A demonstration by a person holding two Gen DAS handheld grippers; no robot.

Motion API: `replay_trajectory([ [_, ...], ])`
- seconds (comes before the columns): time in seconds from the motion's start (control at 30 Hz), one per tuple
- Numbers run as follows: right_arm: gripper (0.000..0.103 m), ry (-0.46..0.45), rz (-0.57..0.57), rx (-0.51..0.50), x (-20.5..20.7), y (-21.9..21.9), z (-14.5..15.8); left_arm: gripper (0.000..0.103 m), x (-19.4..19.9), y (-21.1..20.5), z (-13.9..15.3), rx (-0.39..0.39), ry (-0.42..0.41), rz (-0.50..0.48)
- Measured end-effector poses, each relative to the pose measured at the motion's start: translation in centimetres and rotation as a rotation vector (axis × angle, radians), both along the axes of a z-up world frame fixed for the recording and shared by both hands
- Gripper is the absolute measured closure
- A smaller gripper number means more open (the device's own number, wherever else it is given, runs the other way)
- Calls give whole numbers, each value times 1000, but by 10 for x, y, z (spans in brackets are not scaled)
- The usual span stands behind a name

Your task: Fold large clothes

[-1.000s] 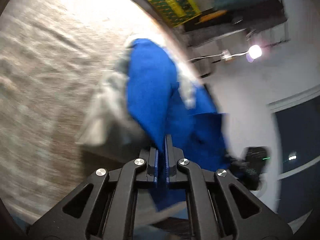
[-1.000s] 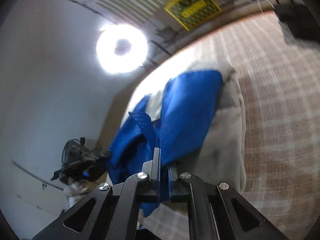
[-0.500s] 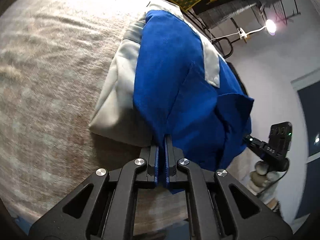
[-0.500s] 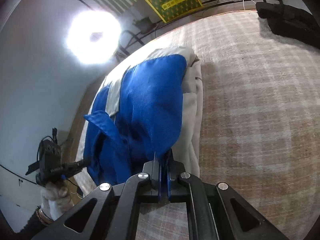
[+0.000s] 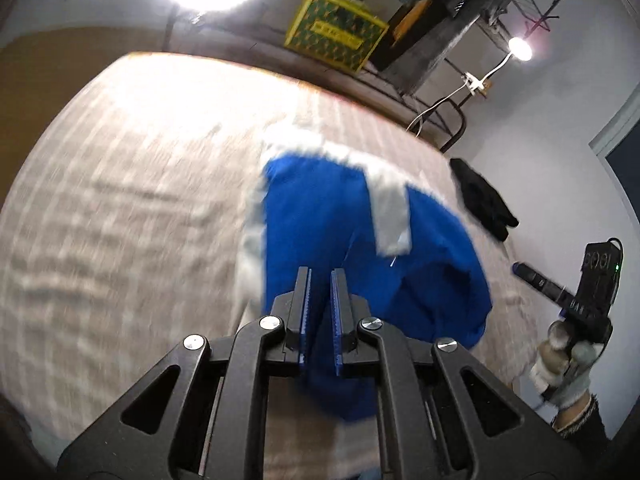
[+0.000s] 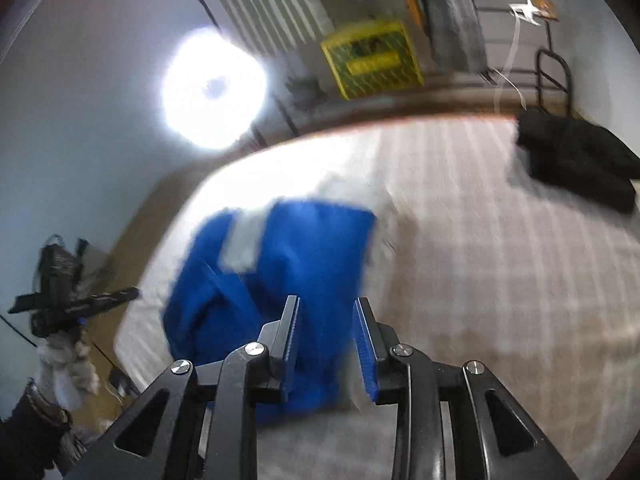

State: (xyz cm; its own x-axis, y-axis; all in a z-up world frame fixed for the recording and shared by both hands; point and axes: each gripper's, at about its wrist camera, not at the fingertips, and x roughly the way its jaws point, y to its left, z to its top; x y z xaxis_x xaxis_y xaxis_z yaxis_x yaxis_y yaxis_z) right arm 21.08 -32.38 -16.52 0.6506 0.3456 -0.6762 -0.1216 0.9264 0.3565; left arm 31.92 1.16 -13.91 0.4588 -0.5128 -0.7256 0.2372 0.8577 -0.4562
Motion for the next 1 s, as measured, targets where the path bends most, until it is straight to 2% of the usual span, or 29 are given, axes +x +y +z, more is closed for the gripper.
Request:
replay_trajectory([
  [0.07,74,-19,31,-41,12,16,-2,97,18,-17,2,45,-44,-13],
  [0.1,74,-27,46,-75,19,26,-6,97,28,-24,-4,46,-41,-19],
  [0.17,74,-22,92,-72,32,40,-14,97,46,-38,-23,56,-18,-57],
  [0.23,74,-11,115,-128,41,50,-23,97,59,-46,-44,127,-14,-57],
  [0.27,74,-7,108,-164,46,53,-28,97,65,-48,-54,139,-2,-59],
  [0.33,76,24,88,-180,58,46,-44,97,76,-44,-74,122,46,-54],
  [0.43,89,105,70,-163,70,32,-71,97,82,-34,-96,71,85,-51],
  [0.5,92,117,88,-209,74,36,-84,98,81,-33,-95,79,79,-59],
  [0.6,90,112,101,-258,71,41,-67,98,75,-30,-82,114,54,-44],
  [0.67,84,76,104,-200,60,36,-47,98,65,-24,-70,109,32,-25],
  [0.77,83,8,151,-131,38,37,-21,97,49,-20,-48,92,-17,-33],
  [0.83,83,-43,241,-89,19,47,-4,97,35,-24,-35,92,-56,-56],
  [0.9,83,-68,335,-50,7,62,0,97,27,-31,-31,84,-69,-81],
  [1.0,84,-51,440,-90,1,89,-11,98,24,-51,-33,103,-70,-123],
])
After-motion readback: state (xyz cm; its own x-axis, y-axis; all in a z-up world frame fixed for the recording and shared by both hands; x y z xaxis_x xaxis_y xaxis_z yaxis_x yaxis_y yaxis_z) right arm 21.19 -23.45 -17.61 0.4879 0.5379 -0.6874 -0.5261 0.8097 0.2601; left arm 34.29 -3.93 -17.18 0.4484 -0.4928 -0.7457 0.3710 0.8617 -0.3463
